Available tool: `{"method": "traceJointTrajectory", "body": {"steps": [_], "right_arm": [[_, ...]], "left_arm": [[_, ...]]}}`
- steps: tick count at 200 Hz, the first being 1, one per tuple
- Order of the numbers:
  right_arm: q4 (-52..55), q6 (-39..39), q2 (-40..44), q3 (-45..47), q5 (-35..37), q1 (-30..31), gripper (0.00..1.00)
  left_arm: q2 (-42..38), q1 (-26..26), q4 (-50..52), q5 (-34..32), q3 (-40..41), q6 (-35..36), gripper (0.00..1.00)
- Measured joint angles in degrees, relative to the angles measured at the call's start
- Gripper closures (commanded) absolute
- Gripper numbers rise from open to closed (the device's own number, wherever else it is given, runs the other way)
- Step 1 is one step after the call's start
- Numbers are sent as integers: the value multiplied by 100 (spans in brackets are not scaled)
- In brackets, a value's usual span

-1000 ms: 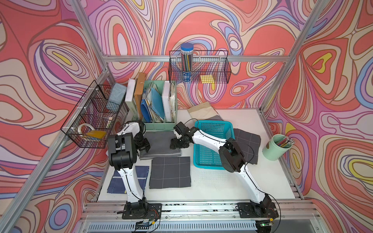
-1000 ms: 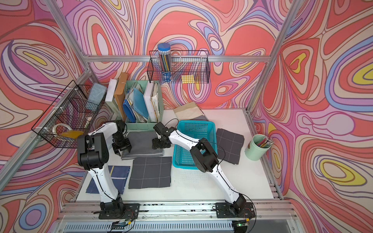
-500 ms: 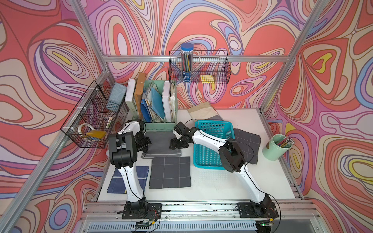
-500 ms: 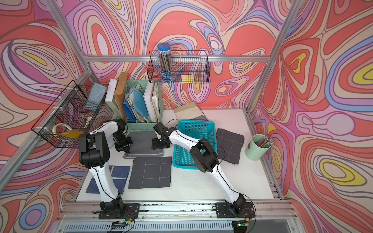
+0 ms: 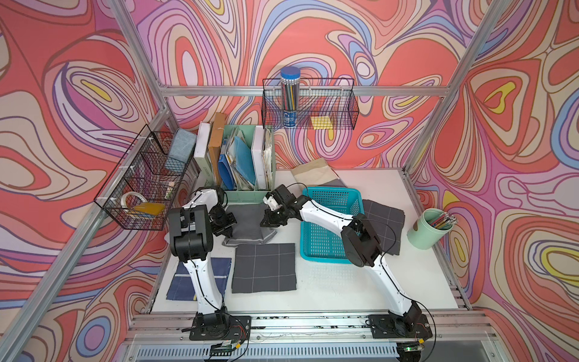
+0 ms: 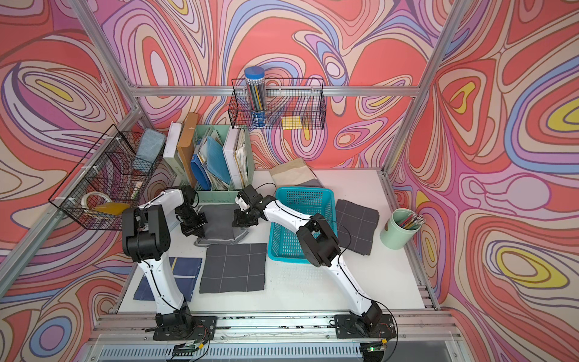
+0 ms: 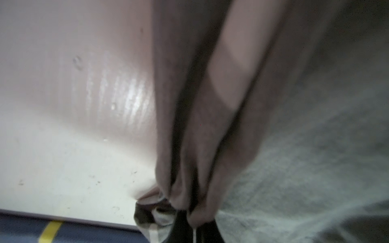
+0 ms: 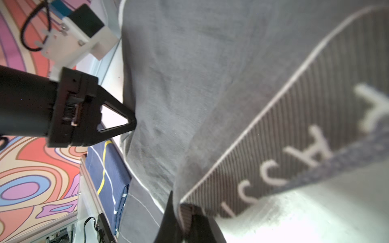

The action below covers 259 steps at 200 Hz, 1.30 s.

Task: Put the folded pillowcase in the basket
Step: Pick up the pillowcase from the center of the board.

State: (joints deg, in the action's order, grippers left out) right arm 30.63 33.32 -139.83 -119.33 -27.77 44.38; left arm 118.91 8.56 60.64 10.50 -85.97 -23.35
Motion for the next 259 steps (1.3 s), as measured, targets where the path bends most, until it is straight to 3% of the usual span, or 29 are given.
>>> {"method": "traceJointTrajectory", "body": {"steps": [10,24,36,60,122,170,204,259], "right_arm": [[-22,-11,0,0,-13,0,100],[120,-74,-2,-101,55,0,100],[398,-168,-13,-323,184,0,100],[798,-348,-13,-811,457,0,100],[1187,-313,466,-122,763,44,100],[1314,-50,907,337,861,114,100],[1272,144,949,341,841,114,100],[1351,199,940,251,848,111,100]], "left_arm": [[-2,0,0,24,0,-2,96],[-13,-2,-7,72,9,-2,71],[-44,-4,-24,129,39,2,58],[-170,-44,-63,256,114,-52,45],[-903,-144,-59,435,140,-61,41],[-957,-398,-63,627,186,-63,41],[-1228,-769,-304,831,914,-319,41],[-2273,-763,-529,1121,1707,-763,39]]}}
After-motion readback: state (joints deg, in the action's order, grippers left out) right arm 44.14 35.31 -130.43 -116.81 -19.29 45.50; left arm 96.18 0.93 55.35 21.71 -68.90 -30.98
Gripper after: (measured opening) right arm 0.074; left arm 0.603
